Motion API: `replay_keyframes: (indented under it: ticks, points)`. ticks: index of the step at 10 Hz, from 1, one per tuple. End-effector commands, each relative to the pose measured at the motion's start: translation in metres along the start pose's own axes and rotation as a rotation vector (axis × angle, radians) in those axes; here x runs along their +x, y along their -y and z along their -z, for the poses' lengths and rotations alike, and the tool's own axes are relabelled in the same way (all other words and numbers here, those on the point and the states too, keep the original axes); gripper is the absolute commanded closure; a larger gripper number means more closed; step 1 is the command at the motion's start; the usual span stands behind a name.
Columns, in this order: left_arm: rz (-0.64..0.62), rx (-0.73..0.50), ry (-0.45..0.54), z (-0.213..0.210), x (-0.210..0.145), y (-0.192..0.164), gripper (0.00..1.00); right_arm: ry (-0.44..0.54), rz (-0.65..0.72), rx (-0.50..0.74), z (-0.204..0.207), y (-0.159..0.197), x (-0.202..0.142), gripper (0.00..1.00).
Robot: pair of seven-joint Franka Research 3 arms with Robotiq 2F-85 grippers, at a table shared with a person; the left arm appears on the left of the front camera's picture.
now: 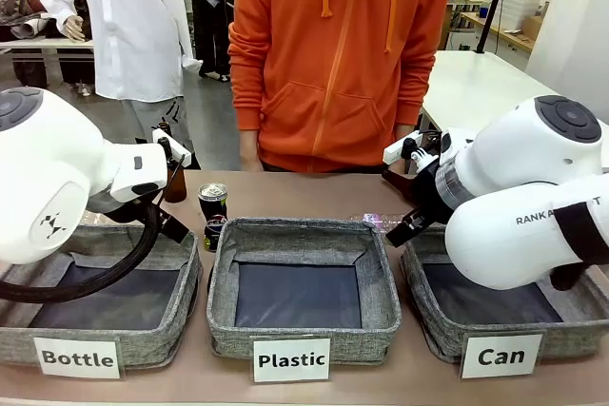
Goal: Sort the can waste into the basket.
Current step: Pick up the can waste from the table and place it in the right Fabric basket.
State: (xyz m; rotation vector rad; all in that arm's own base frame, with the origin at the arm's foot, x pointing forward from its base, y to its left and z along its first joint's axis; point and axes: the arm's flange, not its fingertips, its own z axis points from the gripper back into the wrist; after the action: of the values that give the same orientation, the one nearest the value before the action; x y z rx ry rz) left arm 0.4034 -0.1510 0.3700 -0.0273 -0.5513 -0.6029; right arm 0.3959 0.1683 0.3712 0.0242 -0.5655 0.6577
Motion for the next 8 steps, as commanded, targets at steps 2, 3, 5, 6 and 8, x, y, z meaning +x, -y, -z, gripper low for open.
replay_keyframes:
  ticks: [2, 3, 5, 6, 8]
  points:
    - [0.000, 0.000, 0.000, -0.0001, 0.0000, 0.0000, 0.00, 0.000, 0.001, 0.000, 0.0000, 0.0001, 0.0000, 0.00]
    - [0.000, 0.000, 0.000, -0.0001, 0.0000, 0.0000, 0.00, 0.000, 0.001, 0.000, 0.0000, 0.0001, 0.0000, 0.00]
    - [0.000, 0.000, 0.000, -0.0001, 0.0000, 0.0000, 0.00, 0.000, 0.001, 0.000, 0.0000, 0.0001, 0.0000, 0.00]
    - [0.000, 0.000, 0.000, -0.0001, 0.0000, 0.0000, 0.00, 0.000, 0.001, 0.000, 0.0000, 0.0001, 0.0000, 0.00]
    - [0.000, 0.000, 0.000, -0.0001, 0.0000, 0.0000, 0.00, 0.000, 0.001, 0.000, 0.0000, 0.0001, 0.0000, 0.00]
